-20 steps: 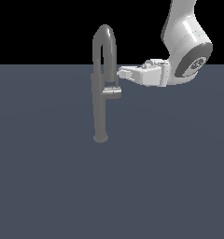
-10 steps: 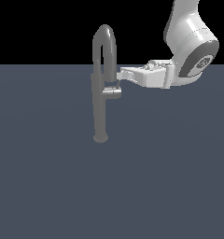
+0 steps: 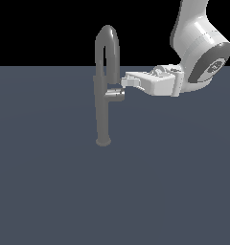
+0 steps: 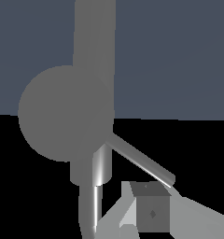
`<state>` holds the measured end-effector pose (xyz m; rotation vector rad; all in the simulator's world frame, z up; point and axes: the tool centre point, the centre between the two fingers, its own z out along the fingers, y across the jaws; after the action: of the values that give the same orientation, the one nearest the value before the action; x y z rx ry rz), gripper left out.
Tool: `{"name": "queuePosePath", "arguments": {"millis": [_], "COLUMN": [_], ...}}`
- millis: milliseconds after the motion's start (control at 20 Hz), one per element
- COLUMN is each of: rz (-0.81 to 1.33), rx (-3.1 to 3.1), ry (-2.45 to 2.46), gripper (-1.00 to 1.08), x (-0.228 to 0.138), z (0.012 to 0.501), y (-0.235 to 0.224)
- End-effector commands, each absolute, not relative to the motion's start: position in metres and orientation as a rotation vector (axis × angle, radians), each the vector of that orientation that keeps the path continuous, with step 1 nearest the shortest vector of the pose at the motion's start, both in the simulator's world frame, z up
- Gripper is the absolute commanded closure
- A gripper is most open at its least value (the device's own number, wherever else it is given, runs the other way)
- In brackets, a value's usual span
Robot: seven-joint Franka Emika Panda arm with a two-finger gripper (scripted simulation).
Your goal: Turn on the faucet by rotating a designated handle.
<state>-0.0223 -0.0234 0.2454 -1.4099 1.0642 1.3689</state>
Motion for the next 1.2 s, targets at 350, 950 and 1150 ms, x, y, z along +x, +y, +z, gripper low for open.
{"name": "queuePosePath", "arguments": {"millis": [350,950,1150], "rz": [1.379,1.384,1.394], "rx": [-1.405,-1.402,-1.393], "ry": [1.068,1.068,1.08], "gripper": [1.08,1.08,1.08], "x": [-0.035,-0.03,-0.027], "z": [0.213,0.175,0.154], "y": [-0.027,-0.025,-0.025]}}
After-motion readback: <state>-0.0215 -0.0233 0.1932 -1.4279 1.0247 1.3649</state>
